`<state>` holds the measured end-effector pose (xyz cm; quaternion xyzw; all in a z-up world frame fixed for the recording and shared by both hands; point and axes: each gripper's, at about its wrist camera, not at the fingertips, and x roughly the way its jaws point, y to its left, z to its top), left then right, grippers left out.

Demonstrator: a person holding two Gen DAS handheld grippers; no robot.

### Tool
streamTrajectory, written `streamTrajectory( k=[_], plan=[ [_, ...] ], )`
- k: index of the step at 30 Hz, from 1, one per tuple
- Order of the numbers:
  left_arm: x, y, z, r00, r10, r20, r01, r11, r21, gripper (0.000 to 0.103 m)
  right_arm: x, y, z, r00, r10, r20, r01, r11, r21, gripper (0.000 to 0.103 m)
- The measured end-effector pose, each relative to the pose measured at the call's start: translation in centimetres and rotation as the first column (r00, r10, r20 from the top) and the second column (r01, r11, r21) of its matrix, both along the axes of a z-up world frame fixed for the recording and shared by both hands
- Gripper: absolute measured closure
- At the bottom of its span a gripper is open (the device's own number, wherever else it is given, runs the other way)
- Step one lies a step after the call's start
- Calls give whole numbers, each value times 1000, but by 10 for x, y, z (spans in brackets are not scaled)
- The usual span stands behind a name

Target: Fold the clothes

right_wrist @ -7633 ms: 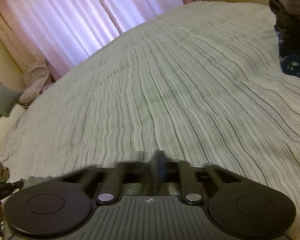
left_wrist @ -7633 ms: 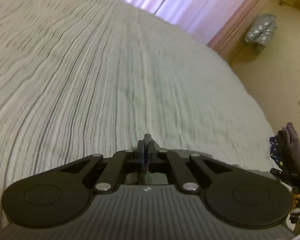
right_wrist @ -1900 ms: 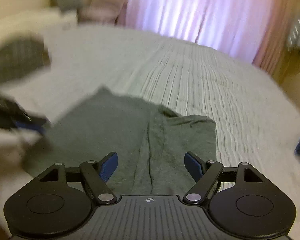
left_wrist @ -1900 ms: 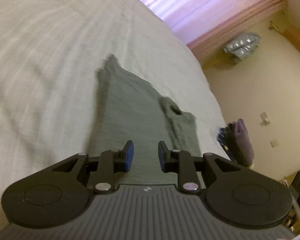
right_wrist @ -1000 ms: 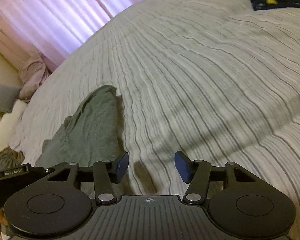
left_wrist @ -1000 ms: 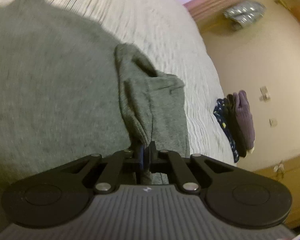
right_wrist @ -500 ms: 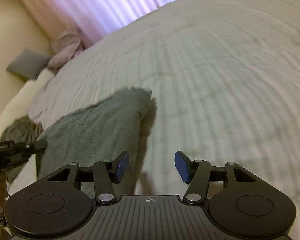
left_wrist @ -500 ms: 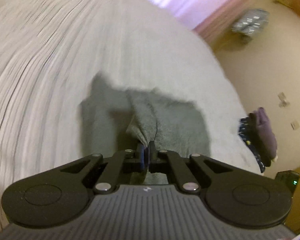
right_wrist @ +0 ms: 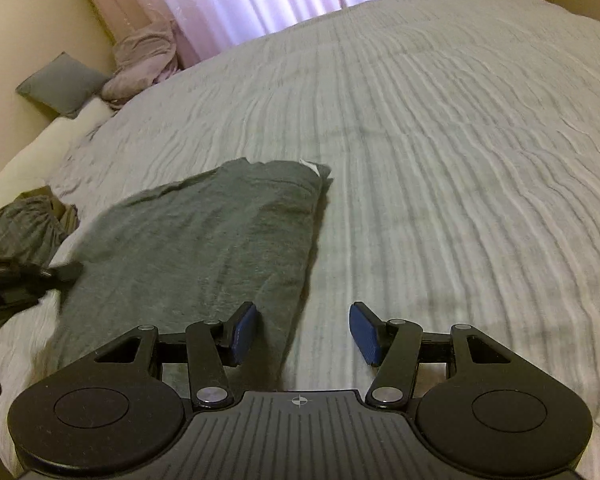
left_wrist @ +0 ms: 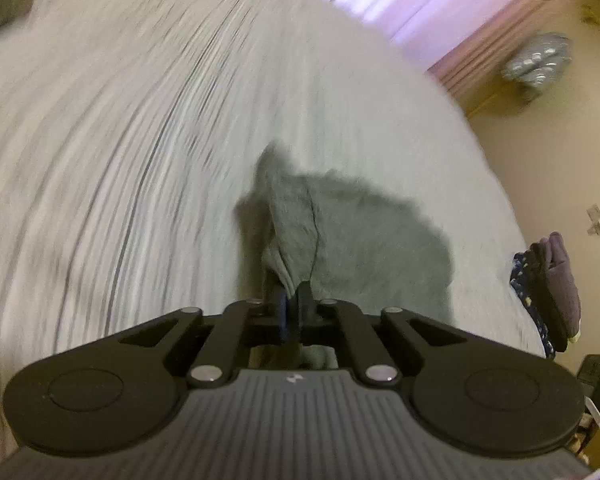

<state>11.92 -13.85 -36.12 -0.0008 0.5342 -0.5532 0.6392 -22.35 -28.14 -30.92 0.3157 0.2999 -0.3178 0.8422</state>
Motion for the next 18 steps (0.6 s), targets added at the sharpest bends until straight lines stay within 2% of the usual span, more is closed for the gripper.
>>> streamTrajectory(
  k=[3,5,9,12,15,18],
  plan=[
    [3,24,0,998,58,-37,-60,998,-36,89,-3,15,6,1000,15,-19,-17,997,-80,47],
    [3,47,5,995,89,-43,-92,994,-56,89,-13,29,14,1000,27,-13,-29,988,-153,47],
    [2,107,8,985,139,-99,-146,987,-63,77,-36,73,30,994,106,-6,-103,950,-295,46],
    [-14,136,-3,963,160,-216,-175,983,-49,76,-43,116,33,976,209,-66,-218,897,-384,46],
    [-28,151,-15,928,189,-321,-216,975,-49,75,-35,155,30,939,297,-172,-343,817,-464,47],
    [-36,151,-29,903,249,-350,-280,959,-41,75,-21,179,18,898,341,-279,-439,741,-508,47]
  ],
)
